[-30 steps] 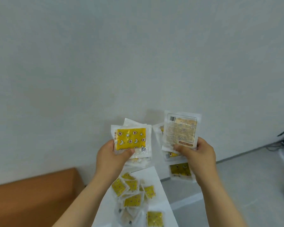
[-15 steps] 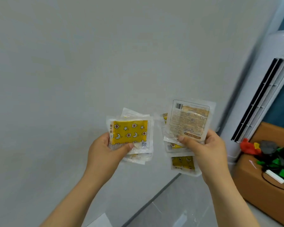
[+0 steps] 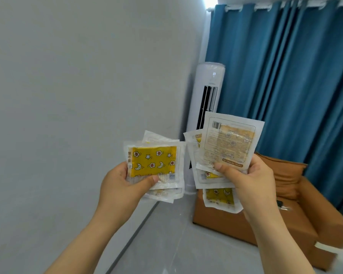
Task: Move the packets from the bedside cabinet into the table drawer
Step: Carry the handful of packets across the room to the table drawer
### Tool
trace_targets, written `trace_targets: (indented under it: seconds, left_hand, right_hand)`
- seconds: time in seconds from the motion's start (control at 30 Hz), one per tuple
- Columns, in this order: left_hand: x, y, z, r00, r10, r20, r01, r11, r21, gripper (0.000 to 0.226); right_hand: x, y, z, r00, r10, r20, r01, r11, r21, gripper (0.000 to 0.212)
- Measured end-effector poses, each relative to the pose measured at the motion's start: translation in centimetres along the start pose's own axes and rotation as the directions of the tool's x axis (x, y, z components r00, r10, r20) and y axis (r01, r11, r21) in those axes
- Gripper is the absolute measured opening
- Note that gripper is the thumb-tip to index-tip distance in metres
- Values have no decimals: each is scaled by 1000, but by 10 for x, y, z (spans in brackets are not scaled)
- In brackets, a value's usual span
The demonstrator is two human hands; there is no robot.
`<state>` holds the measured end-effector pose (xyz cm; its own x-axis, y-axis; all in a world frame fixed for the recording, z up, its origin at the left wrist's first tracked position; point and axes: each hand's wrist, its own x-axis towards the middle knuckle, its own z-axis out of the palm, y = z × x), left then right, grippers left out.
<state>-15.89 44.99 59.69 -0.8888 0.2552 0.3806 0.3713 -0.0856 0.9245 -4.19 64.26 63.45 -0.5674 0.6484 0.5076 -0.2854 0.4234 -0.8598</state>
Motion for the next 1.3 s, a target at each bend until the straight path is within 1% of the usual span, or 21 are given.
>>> trace_targets:
  seconds: [0.23, 0.5, 0.7, 0.9, 1.0, 1.3]
  left_hand:
    - [42, -19, 113, 978, 2, 209, 12, 998, -65, 25]
    - [113, -46, 224, 913, 44, 406, 20, 988, -153, 27]
    - [162, -62, 305, 817, 83, 570, 37, 980, -195, 27]
    - [172, -83, 396, 717, 101, 690, 82, 970, -227, 27]
    - [169, -85, 445, 671, 122, 732, 88, 966, -241, 24]
    - [148, -66, 613, 563, 197, 803, 81, 953, -291, 25]
  right_hand:
    - [44, 38, -78, 983, 6, -186, -22, 996, -82, 34]
    - [103, 84, -123, 925, -29, -378, -51, 978, -200, 34]
    - [142, 114, -151, 844, -40, -535, -117, 959, -257, 35]
    - [158, 142, -198, 754, -55, -654, -181, 941, -288, 34]
    - [168, 156, -229, 706, -75, -704, -192, 937, -293, 34]
    - [208, 189, -363, 609, -151, -778, -197, 922, -333, 35]
